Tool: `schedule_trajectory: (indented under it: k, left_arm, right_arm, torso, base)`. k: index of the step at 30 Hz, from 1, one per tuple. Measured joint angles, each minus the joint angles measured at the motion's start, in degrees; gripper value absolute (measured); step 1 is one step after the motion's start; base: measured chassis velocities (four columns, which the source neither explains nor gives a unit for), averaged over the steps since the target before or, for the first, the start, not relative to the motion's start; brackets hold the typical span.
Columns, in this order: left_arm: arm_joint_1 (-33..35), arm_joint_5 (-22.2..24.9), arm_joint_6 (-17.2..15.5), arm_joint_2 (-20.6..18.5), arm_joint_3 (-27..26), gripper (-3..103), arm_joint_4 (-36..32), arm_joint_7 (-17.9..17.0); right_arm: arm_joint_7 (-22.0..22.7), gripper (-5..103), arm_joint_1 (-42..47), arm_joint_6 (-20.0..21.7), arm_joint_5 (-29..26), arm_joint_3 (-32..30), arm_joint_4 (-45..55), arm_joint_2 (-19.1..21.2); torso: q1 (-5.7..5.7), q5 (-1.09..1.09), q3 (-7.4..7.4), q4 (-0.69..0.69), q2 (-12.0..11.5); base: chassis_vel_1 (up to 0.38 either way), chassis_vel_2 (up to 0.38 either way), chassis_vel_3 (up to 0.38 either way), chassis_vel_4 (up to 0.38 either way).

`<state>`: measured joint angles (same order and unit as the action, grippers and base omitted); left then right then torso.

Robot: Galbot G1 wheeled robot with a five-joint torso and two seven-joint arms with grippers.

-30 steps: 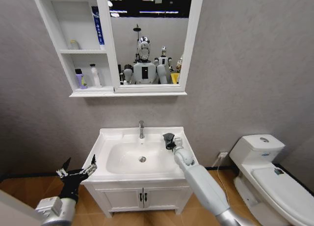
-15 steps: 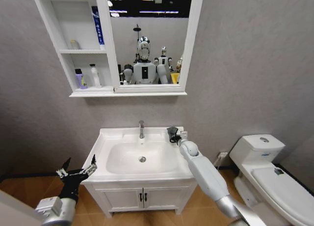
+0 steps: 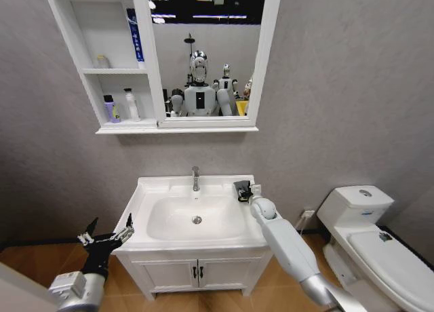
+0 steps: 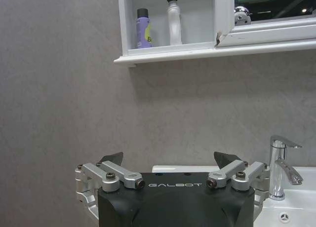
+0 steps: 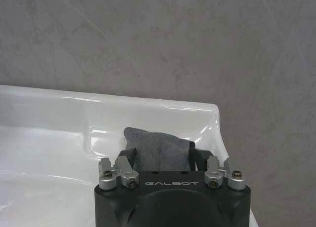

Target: Move facial cleanser and shampoo from washbasin to cabinet, then wipe washbasin with towel.

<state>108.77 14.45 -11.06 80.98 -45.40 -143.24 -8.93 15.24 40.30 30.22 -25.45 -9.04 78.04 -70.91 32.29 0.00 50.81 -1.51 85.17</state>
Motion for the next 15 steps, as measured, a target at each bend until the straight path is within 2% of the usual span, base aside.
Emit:
schedule_trajectory:
  k: [1, 2, 5, 6, 8, 15]
  left_arm:
    - [0.0, 0.0, 0.0, 0.0, 0.0, 100, 0.0, 0.0]
    - [0.0, 0.0, 0.0, 0.0, 0.0, 100, 0.0, 0.0]
    - [0.0, 0.0, 0.0, 0.0, 0.0, 100, 0.0, 0.0]
    - [0.0, 0.0, 0.0, 0.0, 0.0, 100, 0.0, 0.0]
    - [0.0, 0.0, 0.0, 0.0, 0.0, 100, 0.0, 0.0]
    - [0.0, 0.0, 0.0, 0.0, 0.0, 100, 0.0, 0.0]
  right_arm:
    - [0.16, 68, 0.06, 0.0, 0.06, 0.0, 0.08, 0.08]
    - [0.16, 68, 0.06, 0.0, 0.06, 0.0, 0.08, 0.08]
    - [0.65, 85, 0.55, -0.02, 0.74, -0.07, 0.44, 0.69]
    - [0.65, 85, 0.55, -0.02, 0.74, -0.07, 0.44, 0.69]
    - [0.75, 95, 0.88, -0.14, 1.16, -0.25, 1.04, 1.32]
    - [2.46, 100, 3.04, -0.39, 0.61, -1.17, 5.9, 4.38]
  torso:
    - [0.0, 0.0, 0.0, 0.0, 0.0]
    - [0.0, 0.0, 0.0, 0.0, 0.0]
    - [0.0, 0.0, 0.0, 0.0, 0.0]
    - [0.0, 0.0, 0.0, 0.0, 0.0]
    - [0.0, 0.0, 0.0, 0.0, 0.0]
    - [0.0, 0.02, 0.0, 0.02, 0.0]
  base:
    - [0.0, 0.0, 0.0, 0.0]
    - [0.0, 0.0, 0.0, 0.0]
    - [0.0, 0.0, 0.0, 0.0]
    - [0.0, 0.0, 0.0, 0.0]
    - [0.0, 0.0, 0.0, 0.0]
    - [0.0, 0.0, 0.0, 0.0]
